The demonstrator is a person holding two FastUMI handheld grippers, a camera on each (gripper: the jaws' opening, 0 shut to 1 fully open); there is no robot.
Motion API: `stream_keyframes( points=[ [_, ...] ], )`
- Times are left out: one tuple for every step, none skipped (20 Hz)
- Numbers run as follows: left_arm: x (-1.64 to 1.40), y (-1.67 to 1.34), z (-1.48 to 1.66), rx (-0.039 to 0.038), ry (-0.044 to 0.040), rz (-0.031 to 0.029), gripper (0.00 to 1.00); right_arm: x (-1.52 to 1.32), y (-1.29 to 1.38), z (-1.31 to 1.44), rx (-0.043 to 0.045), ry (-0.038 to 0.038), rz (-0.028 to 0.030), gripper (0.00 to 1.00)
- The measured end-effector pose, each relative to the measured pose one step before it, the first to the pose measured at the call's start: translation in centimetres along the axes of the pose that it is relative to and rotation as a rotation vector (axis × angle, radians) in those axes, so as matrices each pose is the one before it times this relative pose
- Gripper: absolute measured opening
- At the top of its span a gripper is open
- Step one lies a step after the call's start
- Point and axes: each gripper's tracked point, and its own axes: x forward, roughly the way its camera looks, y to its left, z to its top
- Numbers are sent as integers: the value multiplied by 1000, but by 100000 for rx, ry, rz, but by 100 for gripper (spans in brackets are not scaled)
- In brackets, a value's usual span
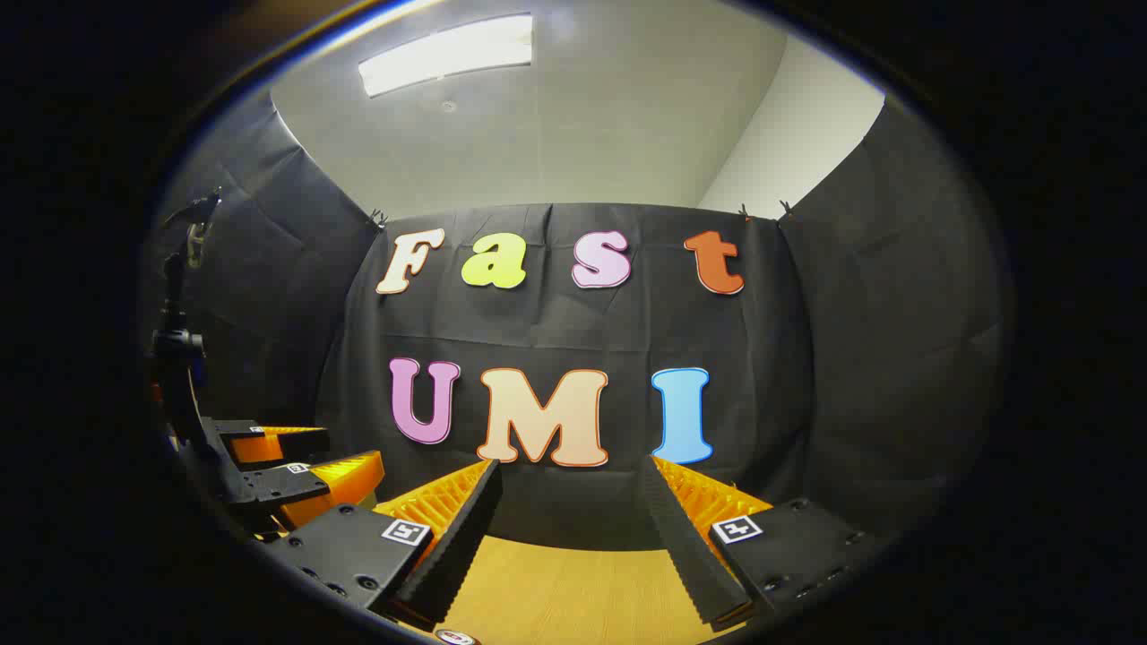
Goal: Press the lid of the desktop garbage bin to open it, pick up the crumpled paper on the desktop and throw it into the bin, then pick up the pop can on the desktop and drop it into the bin, and finally close the garbage bin lid.
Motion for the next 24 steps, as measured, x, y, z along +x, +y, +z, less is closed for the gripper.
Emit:
stream_keyframes(
  points=[
    [-85, -95, -202, 106, 478, 302, 93, 24, -113, -149, 215, 415, -447, 98],
    [79, -37, -260, -68, 872, 243, 93, -21, 9, -358, 640, 570, -43, 98],
    [-59, -62, -212, -440, 650, 158, 93, 90, 51, -354, 565, 636, -538, 99],
    [34, -132, -149, -563, 761, -64, 93, 189, -422, -374, -54, 873, -1717, 98],
    [7, -55, -374, -265, 756, 575, 93, 165, -269, -467, -454, 751, -1184, 98],
    [13, 127, -179, -154, 468, 661, 93, 135, 75, -462, -341, 842, -325, 98],
    [68, 52, -137, -150, 620, 551, 93, 101, 160, -427, -12, 1178, 182, 98],
    [117, 73, 7, -284, 34, 355, 93, 32, 115, -450, 148, 896, 245, 100],
    [63, -65, -30, -129, 4, 107, 92, 177, 54, -113, 238, 485, 267, 98],
    [41, -15, 91, 243, -195, 115, 93, 60, -113, -53, 259, 287, 212, 98],
    [129, 51, 11, 346, -128, -91, 93, 31, -81, -82, 258, 47, 127, 98],
    [117, -109, 8, 372, -88, -90, 93, -22, -195, -65, 203, 105, -122, 98],
    [26, -23, 11, 376, -12, -89, 93, 51, -161, -25, 261, 213, -74, 98],
    [115, -25, 41, 223, -214, -105, 93, 98, -200, -154, 262, 296, 85, 98],
    [121, -109, 58, 94, 122, -191, 93, 86, -171, -48, 235, 211, -70, 98],
    [165, -112, -10, 22, 87, 68, 93, 69, -227, -150, 122, 222, -46, 99],
    [33, -169, -253, -56, 445, -279, 93, 124, -219, 7, 62, 41, -128, 98],
    [145, -223, -136, 7, 380, -246, 93, 39, -185, -74, 13, 18, -55, 99],
    [85, 13, -36, 126, 206, -103, 93, 86, -103, 98, 80, -49, 178, 100],
    [109, -136, 42, 224, 211, -41, 93, -67, -30, -72, -104, -85, 208, 100],
    [77, -13, -17, 177, 52, 9, 93, 18, -42, -32, -164, 1, 195, 98],
    [111, -6, 100, 94, 44, -43, 93, 17, -29, 47, -119, -85, 116, 98],
    [79, -8, -49, 94, -7, 209, 93, 78, -54, -23, -73, 173, 139, 98],
    [13, 21, 19, 112, 84, 211, 93, -68, 23, -69, -148, -9, 197, 98]
  ],
)
